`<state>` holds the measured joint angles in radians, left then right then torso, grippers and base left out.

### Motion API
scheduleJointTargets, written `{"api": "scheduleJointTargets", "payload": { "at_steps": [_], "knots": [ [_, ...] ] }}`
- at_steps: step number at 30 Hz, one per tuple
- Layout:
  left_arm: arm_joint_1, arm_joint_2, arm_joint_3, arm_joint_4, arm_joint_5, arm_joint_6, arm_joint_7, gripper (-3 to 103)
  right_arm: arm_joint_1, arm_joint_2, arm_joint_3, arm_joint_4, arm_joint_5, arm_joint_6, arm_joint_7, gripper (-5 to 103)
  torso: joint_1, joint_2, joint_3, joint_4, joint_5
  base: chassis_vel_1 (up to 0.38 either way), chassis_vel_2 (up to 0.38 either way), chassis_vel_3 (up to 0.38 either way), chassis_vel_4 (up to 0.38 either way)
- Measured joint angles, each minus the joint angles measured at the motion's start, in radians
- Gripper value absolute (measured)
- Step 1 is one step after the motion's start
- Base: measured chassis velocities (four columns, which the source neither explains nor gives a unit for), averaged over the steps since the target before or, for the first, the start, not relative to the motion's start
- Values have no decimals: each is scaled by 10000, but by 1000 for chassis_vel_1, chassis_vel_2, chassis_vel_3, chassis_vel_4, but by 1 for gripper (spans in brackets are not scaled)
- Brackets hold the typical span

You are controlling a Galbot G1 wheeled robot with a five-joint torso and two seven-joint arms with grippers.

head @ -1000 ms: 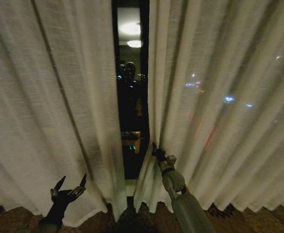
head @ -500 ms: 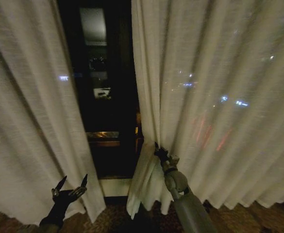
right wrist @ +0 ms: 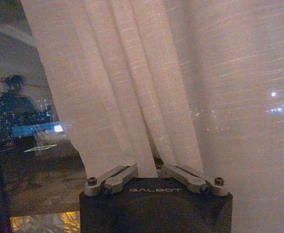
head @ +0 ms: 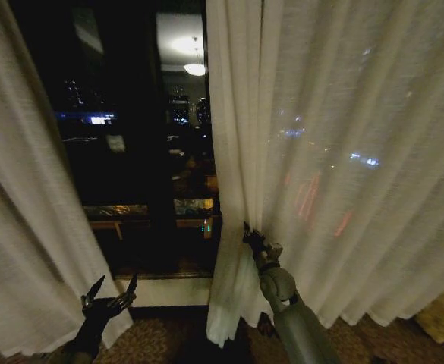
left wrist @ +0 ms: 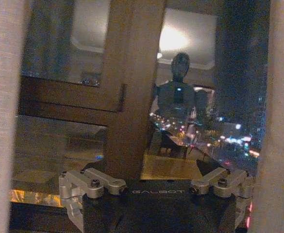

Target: Open the curtains by pulling them apart, changing their state from closed to fully open.

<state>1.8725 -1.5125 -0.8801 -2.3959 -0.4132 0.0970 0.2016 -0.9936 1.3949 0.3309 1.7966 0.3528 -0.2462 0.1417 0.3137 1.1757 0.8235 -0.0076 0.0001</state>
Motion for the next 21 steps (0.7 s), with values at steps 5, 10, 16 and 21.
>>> {"api": "scheduleJointTargets", "payload": {
  "at_steps": [5,10,16,21],
  "knots": [
    [5,-21,1,1,-2,-6,1,100,-45,-51,76,25,-2,2,1,0,0,0,0,-1,3,-334,-369,333,357],
    [-12,-27,13,0,3,-6,7,100,-54,-54,126,26,-2,8,1,0,0,0,0,0,-1,-356,-353,357,356],
    [-12,-33,20,-10,10,-6,12,100,-59,-58,152,25,-2,13,1,0,1,0,0,-1,3,-365,-340,355,349],
    [-1,-40,20,-10,12,-5,16,100,-55,-64,167,1,-1,18,-3,0,1,0,0,-2,0,-366,-361,359,358]
  ]
}}
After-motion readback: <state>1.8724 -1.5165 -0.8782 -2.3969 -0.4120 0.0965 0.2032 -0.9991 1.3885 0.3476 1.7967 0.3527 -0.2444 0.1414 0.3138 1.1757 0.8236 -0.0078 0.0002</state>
